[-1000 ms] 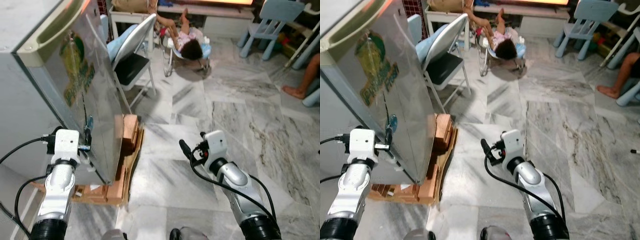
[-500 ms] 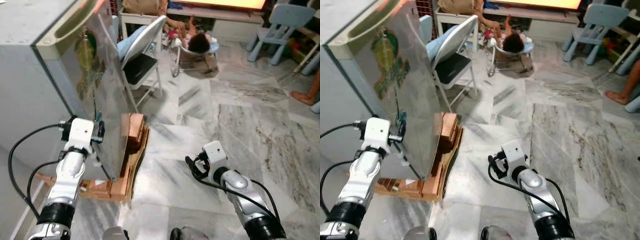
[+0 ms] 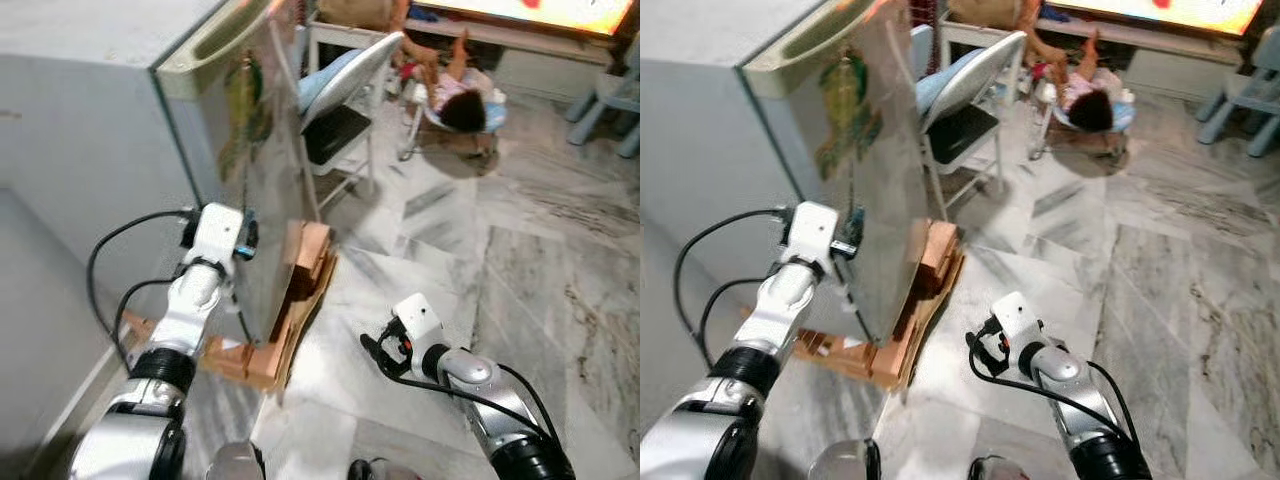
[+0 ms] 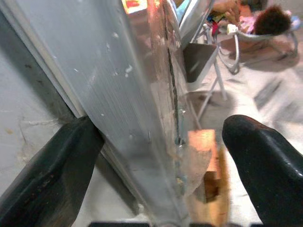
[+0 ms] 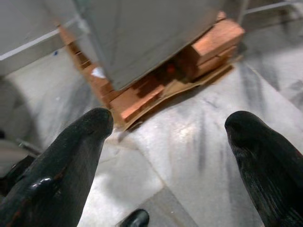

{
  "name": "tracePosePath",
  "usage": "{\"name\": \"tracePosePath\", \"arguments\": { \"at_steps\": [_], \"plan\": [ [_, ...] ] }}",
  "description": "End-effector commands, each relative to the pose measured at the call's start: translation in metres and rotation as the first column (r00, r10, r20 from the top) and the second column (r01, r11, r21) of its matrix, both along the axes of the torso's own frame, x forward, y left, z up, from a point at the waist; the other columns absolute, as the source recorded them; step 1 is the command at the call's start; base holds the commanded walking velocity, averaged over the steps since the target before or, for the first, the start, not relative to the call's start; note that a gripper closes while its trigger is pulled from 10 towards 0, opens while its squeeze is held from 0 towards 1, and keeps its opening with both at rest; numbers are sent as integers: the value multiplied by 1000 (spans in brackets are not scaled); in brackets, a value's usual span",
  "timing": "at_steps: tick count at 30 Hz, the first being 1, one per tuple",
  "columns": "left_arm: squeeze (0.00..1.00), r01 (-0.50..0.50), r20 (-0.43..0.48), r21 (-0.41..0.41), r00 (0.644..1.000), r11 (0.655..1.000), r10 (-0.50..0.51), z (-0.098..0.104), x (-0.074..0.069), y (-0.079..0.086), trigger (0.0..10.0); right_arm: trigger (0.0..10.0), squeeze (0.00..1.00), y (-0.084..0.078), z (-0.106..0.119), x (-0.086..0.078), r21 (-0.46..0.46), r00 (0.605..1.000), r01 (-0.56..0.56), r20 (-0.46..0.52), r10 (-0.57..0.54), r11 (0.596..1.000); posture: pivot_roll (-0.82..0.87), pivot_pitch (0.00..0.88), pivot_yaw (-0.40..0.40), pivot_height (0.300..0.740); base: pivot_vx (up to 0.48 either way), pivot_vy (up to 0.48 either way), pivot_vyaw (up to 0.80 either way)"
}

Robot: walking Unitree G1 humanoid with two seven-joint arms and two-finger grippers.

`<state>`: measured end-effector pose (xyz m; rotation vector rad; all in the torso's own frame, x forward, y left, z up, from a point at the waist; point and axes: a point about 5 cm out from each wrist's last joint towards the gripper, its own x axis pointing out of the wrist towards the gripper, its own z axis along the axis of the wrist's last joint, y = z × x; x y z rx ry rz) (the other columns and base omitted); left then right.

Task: Restocking fridge

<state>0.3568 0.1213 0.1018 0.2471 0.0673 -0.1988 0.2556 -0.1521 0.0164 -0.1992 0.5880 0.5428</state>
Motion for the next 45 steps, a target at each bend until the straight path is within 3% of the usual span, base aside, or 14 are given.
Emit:
{"name": "tracePosePath", "arguments": {
  "at_steps": [1, 2, 3, 4, 6, 8, 10, 13, 19, 26, 34, 38, 44, 45],
  "plan": [
    [0, 289, 157, -15, 946, 957, -283, 49, 2, -74, 10000, 10000, 0, 1, 3, 1, 8, 1000, -13, 1, 13, 1000, -6, 81, -23, 740, 0, 0, 0],
    [0, 349, 179, -14, 923, 937, -341, 55, -3, -90, 10000, 10000, 0, 1, 3, 1, 9, 1000, -14, 0, 14, 1000, -6, 81, -23, 740, 0, 0, 0],
    [0, 471, 230, -30, 861, 881, -453, 69, -18, -124, 10000, 10000, 0, 2, 3, 1, 9, 1000, -18, 0, 18, 1000, -3, 80, -21, 740, 0, 0, 0],
    [0, 526, 249, -29, 827, 850, -504, 73, -26, -137, 10000, 10000, 0, 3, 3, 0, 7, 1000, -24, 0, 24, 1000, -5, 79, -21, 740, 0, 0, 0],
    [0, 603, 273, -6, 768, 797, -579, 80, -36, -151, 10000, 10000, 0, 5, 3, 0, 6, 999, -36, 3, 36, 999, -10, 78, -18, 740, 0, 0, 0],
    [0, 600, 277, 5, 768, 800, -578, 81, -33, -149, 10000, 10000, 0, 6, 3, 1, 9, 999, -37, 4, 37, 999, -17, 81, -16, 740, 0, 0, 0],
    [0, 495, 248, 20, 839, 869, -484, 79, -5, -113, 10000, 10000, 0, 7, 4, 0, 18, 999, -32, 4, 32, 999, -20, 84, -9, 740, 0, 0, 0],
    [0, 363, 262, -30, 902, 931, -343, 87, 13, -69, 10000, 10000, 0, 7, 3, -2, 29, 1000, -23, 5, 23, 999, -12, 86, -5, 740, 0, 0, 0],
    [0, 234, 250, -71, 945, 970, -209, 74, 7, -18, 10000, 10000, 0, 10, 6, 0, 46, 998, -45, 35, 44, 998, 1, 90, -12, 740, 0, 0, 0],
    [0, 210, 215, -96, 959, 973, -186, 51, -6, -13, 10000, 10000, 0, 9, 6, 1, 38, 999, -39, 23, 38, 999, 11, 93, -26, 740, 0, -325, 0],
    [0, 181, 188, -74, 968, 981, -164, 45, -8, -10, 10000, 10000, 0, 9, 6, 1, 33, 999, -43, 33, 42, 999, 1, 87, -22, 740, 0, -296, 0],
    [0, 65, 149, -49, 987, 997, -57, 24, -19, 20, 10000, 10000, 0, 8, 5, 1, 35, 999, -31, 32, 30, 999, -1, 88, -14, 740, 0, 0, 0],
    [0, -40, 112, -53, 993, 998, 46, 7, -36, 47, 10000, 10000, 0, 8, 4, 0, 37, 999, -29, 29, 28, 999, 5, 89, -11, 740, 0, 0, 0],
    [0, -97, 99, -39, 990, 994, 101, -1, -46, 60, 10000, 10000, 0, 8, 4, 1, 37, 999, -29, 28, 28, 999, 11, 90, -13, 740, 0, 0, 0]
  ]
}}
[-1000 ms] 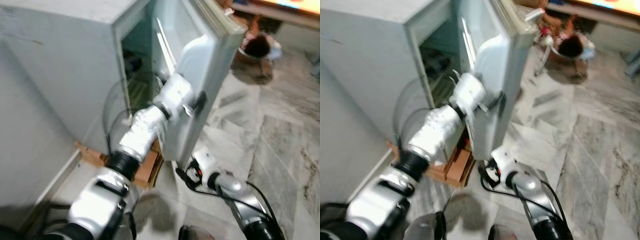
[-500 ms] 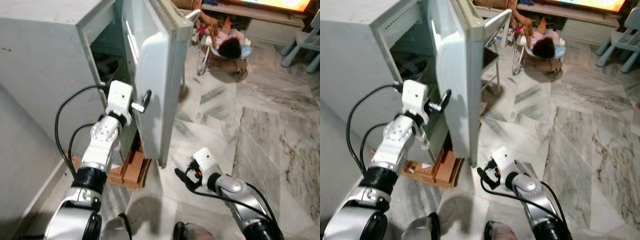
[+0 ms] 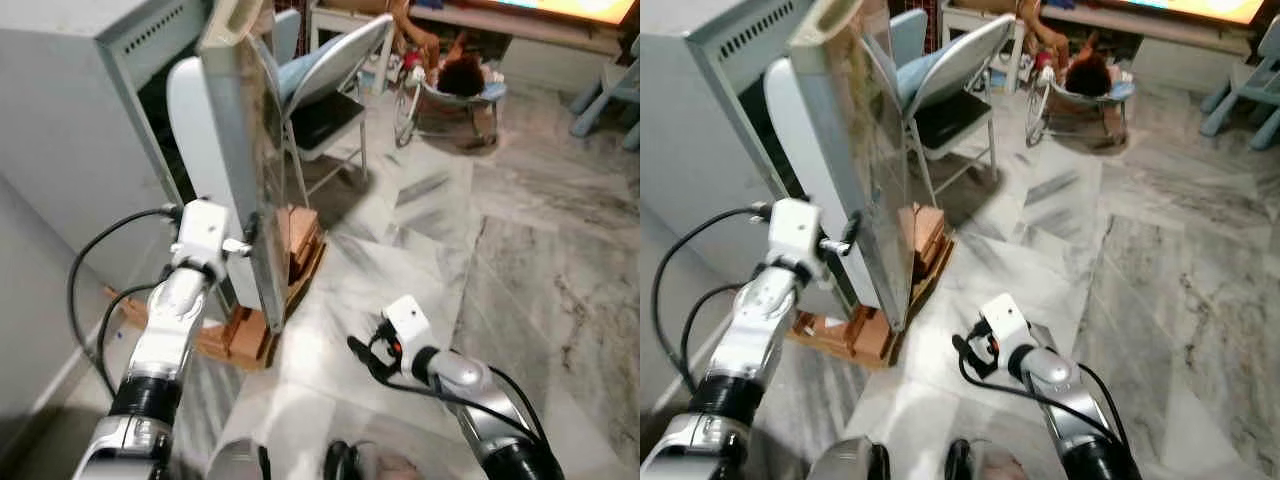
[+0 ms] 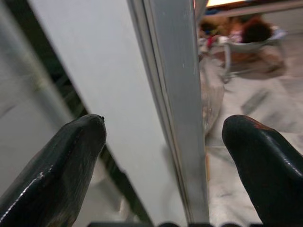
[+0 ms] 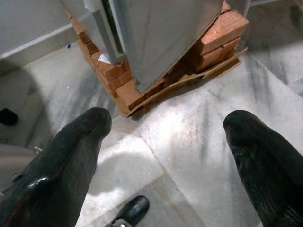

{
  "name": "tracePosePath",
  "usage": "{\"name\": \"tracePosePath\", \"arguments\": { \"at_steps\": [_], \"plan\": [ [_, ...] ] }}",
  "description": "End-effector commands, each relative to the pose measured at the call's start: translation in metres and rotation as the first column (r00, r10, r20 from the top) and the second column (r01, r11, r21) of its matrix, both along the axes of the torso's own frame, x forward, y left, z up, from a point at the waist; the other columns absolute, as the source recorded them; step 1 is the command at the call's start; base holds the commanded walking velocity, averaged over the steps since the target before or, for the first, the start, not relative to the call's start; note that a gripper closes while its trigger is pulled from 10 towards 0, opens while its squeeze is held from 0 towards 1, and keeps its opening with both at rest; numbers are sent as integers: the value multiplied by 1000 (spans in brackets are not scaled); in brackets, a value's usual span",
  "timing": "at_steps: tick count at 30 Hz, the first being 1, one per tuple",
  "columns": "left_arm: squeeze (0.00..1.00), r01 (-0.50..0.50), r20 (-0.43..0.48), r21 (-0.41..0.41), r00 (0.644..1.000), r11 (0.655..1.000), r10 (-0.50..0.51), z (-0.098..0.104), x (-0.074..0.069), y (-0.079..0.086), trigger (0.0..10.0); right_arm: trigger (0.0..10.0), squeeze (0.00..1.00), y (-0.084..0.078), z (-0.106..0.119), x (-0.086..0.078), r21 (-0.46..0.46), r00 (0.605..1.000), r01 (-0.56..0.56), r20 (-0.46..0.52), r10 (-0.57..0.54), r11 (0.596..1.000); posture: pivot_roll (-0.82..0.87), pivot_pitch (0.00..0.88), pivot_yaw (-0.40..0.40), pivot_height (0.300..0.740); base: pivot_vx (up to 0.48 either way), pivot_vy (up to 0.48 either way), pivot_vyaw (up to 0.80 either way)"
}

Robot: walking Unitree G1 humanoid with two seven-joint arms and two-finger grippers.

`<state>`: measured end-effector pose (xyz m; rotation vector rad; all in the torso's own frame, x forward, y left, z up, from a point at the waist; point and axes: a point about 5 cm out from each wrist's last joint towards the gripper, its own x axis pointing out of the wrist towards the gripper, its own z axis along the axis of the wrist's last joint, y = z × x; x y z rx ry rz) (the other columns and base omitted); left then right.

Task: Restocking fridge

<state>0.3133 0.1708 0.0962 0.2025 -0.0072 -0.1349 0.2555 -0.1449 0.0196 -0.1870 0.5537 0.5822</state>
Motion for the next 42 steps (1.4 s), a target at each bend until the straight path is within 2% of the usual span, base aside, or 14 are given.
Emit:
{"name": "tracePosePath", "arguments": {
  "at_steps": [1, 4, 5, 7, 15, 25, 29, 31, 34, 39, 42],
  "plan": [
    [0, -71, 14, 15, 997, 997, 71, 1, -7, 17, 10000, 10000, 0, 1, 1, 1, 7, 1000, 7, 3, -7, 1000, 15, 92, -16, 740, 0, 0, 0],
    [0, -156, -17, 18, 988, 988, 156, -11, -26, 37, 10000, 10000, 0, 1, 1, 2, 5, 1000, 8, 0, -8, 1000, 21, 93, -18, 740, 0, 0, 0],
    [0, -156, -17, 18, 988, 988, 156, -11, -26, 37, 10000, 10000, 0, 1, 1, 2, 5, 1000, 8, 0, -8, 1000, 21, 93, -18, 740, 0, 0, 0],
    [0, -212, -26, 25, 977, 977, 212, -16, -37, 50, 10000, 10000, 0, 1, 1, 3, -1, 1000, 12, 2, -12, 1000, 23, 95, -20, 740, 0, 178, 0],
    [0, -289, -46, 53, 955, 956, 292, -23, -56, 67, 10000, 10000, 0, -1, 1, 3, -5, 1000, 20, 5, -20, 1000, 25, 104, -18, 740, 0, 463, -210],
    [0, -264, -47, 73, 962, 962, 268, -25, -61, 60, 10000, 10000, 0, 0, 1, 3, -5, 1000, 20, 9, -20, 1000, 26, 103, -16, 740, 0, 462, -416],
    [0, -230, -55, 60, 971, 971, 233, -26, -62, 52, 10000, 10000, 0, -2, 9, 10, -15, 995, 76, 72, -75, 997, 27, 101, -15, 740, 212, 369, 0],
    [0, -211, -65, 45, 975, 976, 214, -27, -62, 47, 10000, 10000, 0, -3, 16, 19, -18, 981, 152, 125, -149, 988, 29, 115, -15, 740, 126, 0, 0],
    [0, -203, -64, 36, 977, 978, 205, -27, -61, 44, 10000, 10000, 0, -3, 21, 24, -16, 970, 189, 157, -184, 982, 33, 109, -18, 740, 0, 0, -500],
    [0, -204, -53, 22, 977, 979, 205, -23, -60, 42, 10000, 10000, 0, 2, 22, 24, 10, 971, 188, 148, -188, 982, 40, 109, -25, 740, 0, 0, -800],
    [0, -172, -55, -5, 984, 985, 171, -21, -57, 38, 10000, 10000, 0, 4, 21, 24, 5, 971, 186, 152, -184, 983, 42, 109, -27, 740, 0, 0, -800]
  ]
}}
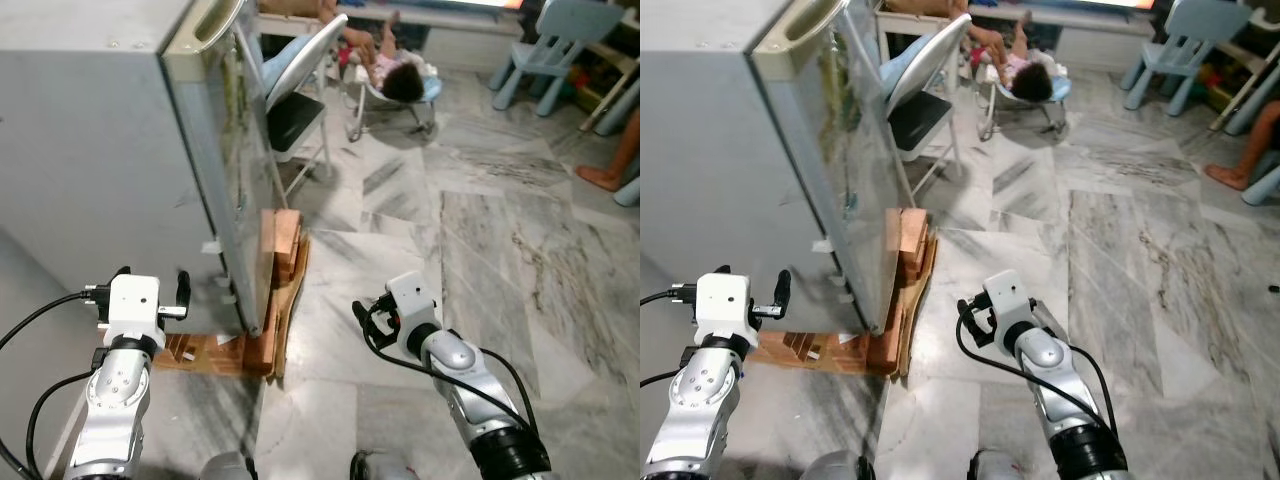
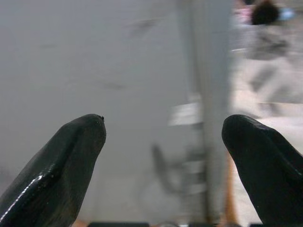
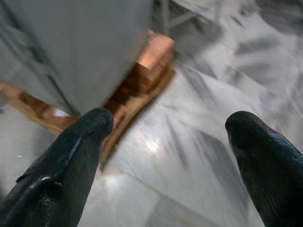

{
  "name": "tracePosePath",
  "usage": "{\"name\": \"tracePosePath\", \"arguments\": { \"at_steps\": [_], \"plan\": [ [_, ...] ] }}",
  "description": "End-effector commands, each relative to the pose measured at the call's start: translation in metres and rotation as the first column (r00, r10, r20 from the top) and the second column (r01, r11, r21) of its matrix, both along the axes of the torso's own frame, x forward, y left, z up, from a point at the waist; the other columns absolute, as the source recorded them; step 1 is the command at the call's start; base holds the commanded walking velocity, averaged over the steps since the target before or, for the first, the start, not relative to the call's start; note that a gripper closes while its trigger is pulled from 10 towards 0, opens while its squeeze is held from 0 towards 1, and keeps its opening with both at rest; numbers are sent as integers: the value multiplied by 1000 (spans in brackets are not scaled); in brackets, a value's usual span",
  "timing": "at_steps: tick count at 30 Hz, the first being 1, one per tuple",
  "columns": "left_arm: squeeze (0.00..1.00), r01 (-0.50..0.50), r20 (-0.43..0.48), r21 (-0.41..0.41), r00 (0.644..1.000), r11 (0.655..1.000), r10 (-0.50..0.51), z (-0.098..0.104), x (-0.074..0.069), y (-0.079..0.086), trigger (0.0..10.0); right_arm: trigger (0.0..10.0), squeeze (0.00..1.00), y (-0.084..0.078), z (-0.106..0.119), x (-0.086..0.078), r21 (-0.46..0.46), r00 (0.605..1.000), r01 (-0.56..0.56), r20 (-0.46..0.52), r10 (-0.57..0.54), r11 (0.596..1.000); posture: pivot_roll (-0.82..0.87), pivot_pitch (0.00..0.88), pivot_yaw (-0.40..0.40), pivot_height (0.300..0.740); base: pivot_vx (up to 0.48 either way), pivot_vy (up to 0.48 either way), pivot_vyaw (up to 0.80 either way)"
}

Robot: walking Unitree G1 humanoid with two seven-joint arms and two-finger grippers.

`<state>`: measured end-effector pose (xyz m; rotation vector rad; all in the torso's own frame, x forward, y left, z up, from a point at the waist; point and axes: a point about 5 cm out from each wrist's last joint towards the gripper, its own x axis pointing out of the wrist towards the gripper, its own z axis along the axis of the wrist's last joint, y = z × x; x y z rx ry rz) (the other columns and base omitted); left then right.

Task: Restocking fridge

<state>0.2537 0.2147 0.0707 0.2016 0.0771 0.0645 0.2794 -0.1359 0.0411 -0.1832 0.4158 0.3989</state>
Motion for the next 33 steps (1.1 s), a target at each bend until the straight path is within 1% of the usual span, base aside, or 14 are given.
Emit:
{"name": "tracePosePath", "arguments": {
  "at_steps": [1, 3, 6, 7, 10, 11, 13, 15, 17, 23, 28, 31, 32, 33],
  "plan": [
    [0, 46, 12, -21, 999, 999, -45, 5, 3, -7, 10000, 10000, 0, -5, 0, 0, -6, 1000, 19, -2, -19, 1000, 42, 109, -27, 740, 0, 0, -800],
    [0, 65, 13, -28, 998, 997, -65, 6, 5, -9, 10000, 10000, 0, -5, 0, 0, -5, 1000, 21, -3, -21, 1000, 42, 109, -27, 740, 0, 0, -800],
    [0, 76, 15, -11, 997, 997, -76, 8, 8, -12, 10000, 10000, 0, -4, 0, 0, -2, 1000, 20, -5, -20, 1000, 43, 112, -37, 740, 0, 0, -800],
    [0, 73, 15, 1, 997, 997, -73, 9, 14, -11, 10000, 10000, 0, -3, 0, 0, 3, 1000, 16, -7, -16, 1000, 43, 112, -37, 740, 0, 0, -638],
    [0, 69, 19, -6, 997, 998, -69, 12, 21, -11, 10000, 10000, 0, 0, 1, -2, 12, 1000, -15, -19, 15, 1000, 37, 119, -45, 740, 0, 0, 0],
    [0, 55, 30, -6, 998, 998, -55, 16, 28, -9, 10000, 10000, 0, 2, 2, -4, 14, 999, -31, -19, 32, 999, 37, 119, -45, 740, 0, 0, 0],
    [0, 20, 35, -23, 999, 1000, -19, 19, 35, -5, 10000, 10000, 0, 3, 5, -6, 17, 999, -45, -11, 45, 999, 25, 127, -53, 740, 0, 0, 0],
    [0, -6, 40, -20, 999, 1000, 7, 20, 39, -2, 10000, 10000, 0, 4, 6, -6, 18, 999, -50, -8, 50, 999, 20, 129, -56, 740, 0, 0, 0],
    [0, -60, 47, -13, 997, 998, 61, 24, 45, 5, 10000, 10000, 0, 4, 8, -8, 12, 999, -53, -5, 53, 999, 9, 134, -59, 740, 0, 0, 0],
    [0, -87, 50, -38, 995, 995, 89, 25, 54, 9, 10000, 10000, 0, 1, 9, -10, 10, 999, -51, -10, 51, 999, 1, 140, -56, 740, 0, 0, 0],
    [0, -48, 72, -48, 996, 998, 52, 35, 76, -7, 10000, 10000, 0, 4, 5, -16, 4, 995, -91, -44, 91, 996, 3, 140, -57, 740, 0, 0, 0],
    [0, -48, 73, -46, 996, 998, 51, 36, 77, -8, 10000, 10000, 0, 5, 5, -16, 4, 995, -93, -45, 93, 996, 3, 140, -57, 740, 0, 0, 0],
    [0, -37, 75, -47, 996, 998, 40, 37, 80, -11, 10000, 10000, 0, 5, 5, -16, 6, 994, -94, -49, 94, 996, 1, 139, -57, 740, 0, 0, 0],
    [0, -14, 78, -34, 997, 999, 17, 41, 88, -17, 10000, 10000, 0, 5, 7, -17, 15, 994, -94, -56, 95, 995, -2, 140, -56, 740, 0, 0, 0]
  ]
}}
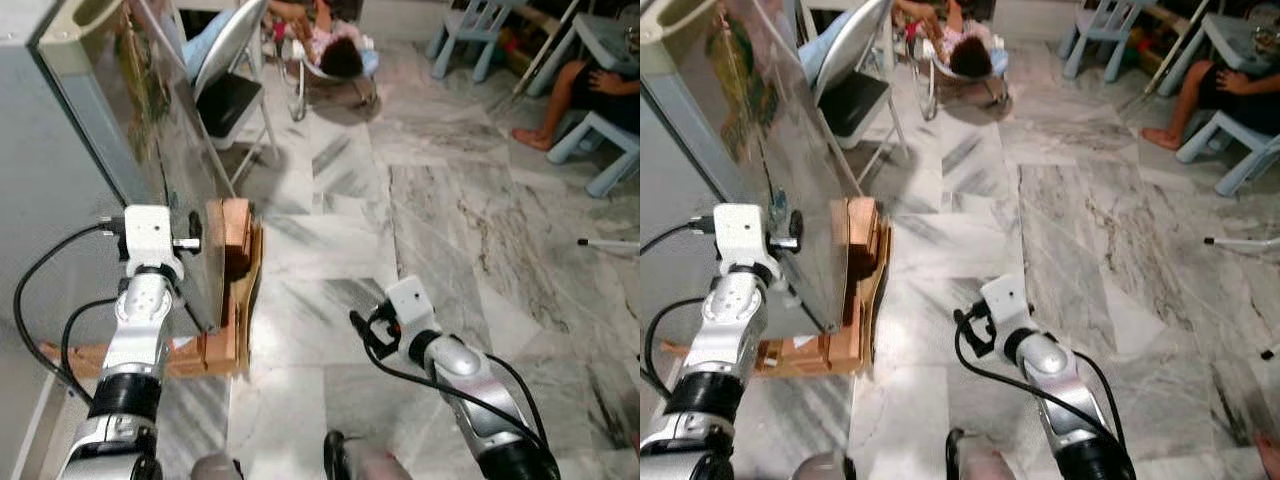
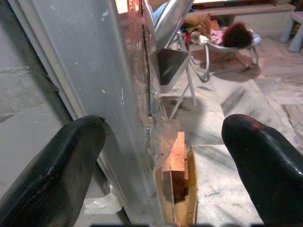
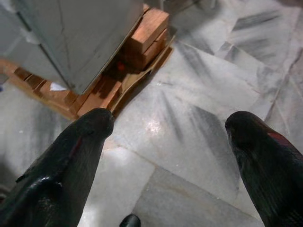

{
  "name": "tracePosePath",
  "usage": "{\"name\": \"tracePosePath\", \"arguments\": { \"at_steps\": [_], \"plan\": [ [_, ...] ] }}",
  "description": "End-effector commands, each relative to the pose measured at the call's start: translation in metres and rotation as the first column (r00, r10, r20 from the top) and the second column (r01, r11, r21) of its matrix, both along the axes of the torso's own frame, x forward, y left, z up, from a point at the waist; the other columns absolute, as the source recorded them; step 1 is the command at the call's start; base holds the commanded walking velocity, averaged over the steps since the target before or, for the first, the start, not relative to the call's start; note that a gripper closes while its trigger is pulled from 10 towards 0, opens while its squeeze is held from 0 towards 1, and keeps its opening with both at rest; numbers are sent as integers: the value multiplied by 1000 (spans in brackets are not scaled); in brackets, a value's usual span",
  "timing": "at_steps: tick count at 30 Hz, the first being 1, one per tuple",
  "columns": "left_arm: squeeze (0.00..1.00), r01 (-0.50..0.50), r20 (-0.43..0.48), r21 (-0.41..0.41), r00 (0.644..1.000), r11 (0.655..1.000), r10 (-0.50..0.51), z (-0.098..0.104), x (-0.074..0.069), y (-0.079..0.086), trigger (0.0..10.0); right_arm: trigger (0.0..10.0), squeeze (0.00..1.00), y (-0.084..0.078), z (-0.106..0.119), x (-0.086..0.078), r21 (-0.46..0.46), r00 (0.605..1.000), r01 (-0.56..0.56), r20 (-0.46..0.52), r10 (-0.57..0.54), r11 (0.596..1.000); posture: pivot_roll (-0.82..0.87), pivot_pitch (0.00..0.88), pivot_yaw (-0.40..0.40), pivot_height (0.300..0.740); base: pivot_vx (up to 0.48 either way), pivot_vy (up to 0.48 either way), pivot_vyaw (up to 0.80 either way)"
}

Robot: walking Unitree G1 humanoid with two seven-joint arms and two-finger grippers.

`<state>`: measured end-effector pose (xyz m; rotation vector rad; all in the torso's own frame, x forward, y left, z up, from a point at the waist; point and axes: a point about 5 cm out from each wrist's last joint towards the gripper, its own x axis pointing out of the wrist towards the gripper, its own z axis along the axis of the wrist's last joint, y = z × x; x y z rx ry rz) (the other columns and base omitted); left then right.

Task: Restocking fridge

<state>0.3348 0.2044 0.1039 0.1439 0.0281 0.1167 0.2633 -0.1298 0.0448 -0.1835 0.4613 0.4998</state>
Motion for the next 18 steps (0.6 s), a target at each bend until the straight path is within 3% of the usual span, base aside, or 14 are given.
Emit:
{"name": "tracePosePath", "arguments": {
  "at_steps": [1, 7, 9, 10, 18],
  "plan": [
    [0, 41, 24, 29, 999, 999, -42, 10, 11, -9, 10000, 10000, 0, -1, 3, -1, 4, 1000, 0, -3, 0, 1000, -2, 140, -56, 740, 0, 0, 0],
    [0, 61, 11, 68, 998, 996, -62, 14, 19, -8, 10000, 10000, 0, -2, 13, -1, 60, 997, -23, 68, 19, 998, -11, 141, -52, 740, 0, 0, 0],
    [0, 61, 6, 87, 998, 994, -62, 15, 22, -6, 10000, 10000, 0, -1, 32, 1, 21, 968, -84, 239, 77, 996, -15, 141, -52, 740, 0, 0, 0],
    [0, 61, 6, 89, 998, 994, -62, 16, 23, -5, 10000, 10000, 0, -2, 33, 1, 17, 965, -78, 252, 71, 997, -13, 141, -52, 740, 0, 0, 0],
    [0, 25, 1, 96, 1000, 995, -26, 18, 27, -2, 10000, 10000, 0, -11, 24, -7, 18, 981, -40, 193, 36, 999, -9, 139, -52, 740, 0, 0, 0]
  ]
}}
